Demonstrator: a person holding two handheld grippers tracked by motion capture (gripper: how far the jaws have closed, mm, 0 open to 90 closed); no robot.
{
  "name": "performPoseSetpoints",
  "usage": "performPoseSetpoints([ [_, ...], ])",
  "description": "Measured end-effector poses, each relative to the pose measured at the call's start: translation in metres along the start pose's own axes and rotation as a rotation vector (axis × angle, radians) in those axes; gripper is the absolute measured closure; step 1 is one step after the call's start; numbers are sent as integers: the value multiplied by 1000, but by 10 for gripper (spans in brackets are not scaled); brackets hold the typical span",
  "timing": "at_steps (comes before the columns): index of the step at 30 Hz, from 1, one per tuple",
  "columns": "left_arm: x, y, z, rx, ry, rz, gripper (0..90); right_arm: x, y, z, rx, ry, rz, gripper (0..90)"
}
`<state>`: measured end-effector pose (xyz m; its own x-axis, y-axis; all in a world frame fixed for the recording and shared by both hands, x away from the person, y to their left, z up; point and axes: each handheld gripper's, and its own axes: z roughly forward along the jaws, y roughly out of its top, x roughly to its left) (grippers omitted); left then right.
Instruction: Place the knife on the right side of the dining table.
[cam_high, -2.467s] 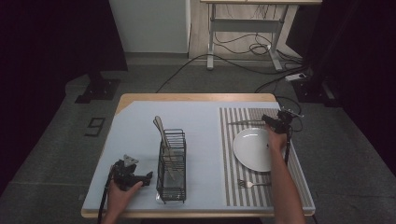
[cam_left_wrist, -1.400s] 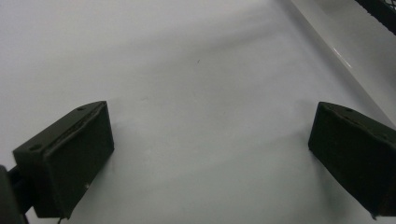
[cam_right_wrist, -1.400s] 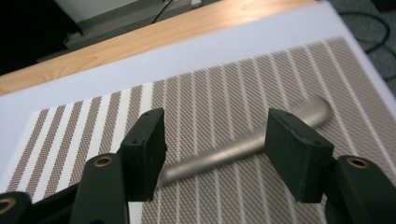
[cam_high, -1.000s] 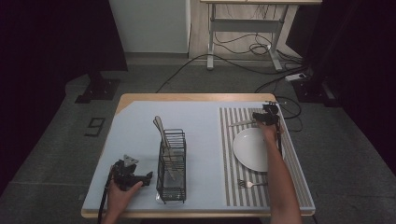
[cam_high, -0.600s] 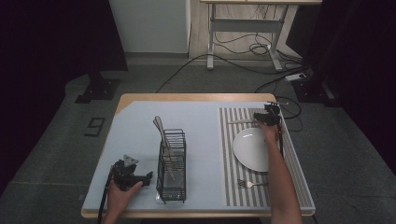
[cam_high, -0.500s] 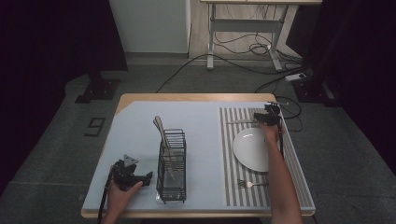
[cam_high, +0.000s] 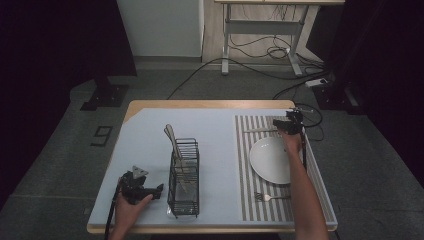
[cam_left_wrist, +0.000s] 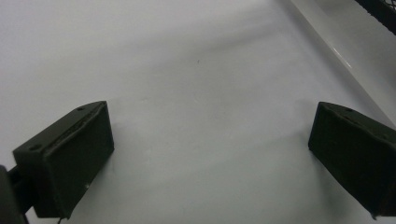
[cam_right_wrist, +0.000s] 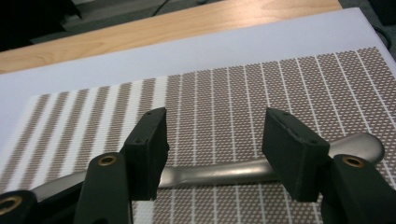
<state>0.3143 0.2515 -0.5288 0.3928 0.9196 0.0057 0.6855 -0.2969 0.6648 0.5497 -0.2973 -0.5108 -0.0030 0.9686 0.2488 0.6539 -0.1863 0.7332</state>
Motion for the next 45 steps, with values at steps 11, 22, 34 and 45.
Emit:
performPoseSetpoints([
  [11,0,0,0,0,0,0,0,21,-17,-37,-22,113,-50,400],
  [22,0,0,0,2,0,0,0,51,-43,-88,-80,237,-103,391],
  [34,0,0,0,1,-1,-2,0,88,-98,-144,-109,411,-169,388],
  [45,0,0,0,0,0,-1,0,124,-146,-149,-12,481,-299,368],
])
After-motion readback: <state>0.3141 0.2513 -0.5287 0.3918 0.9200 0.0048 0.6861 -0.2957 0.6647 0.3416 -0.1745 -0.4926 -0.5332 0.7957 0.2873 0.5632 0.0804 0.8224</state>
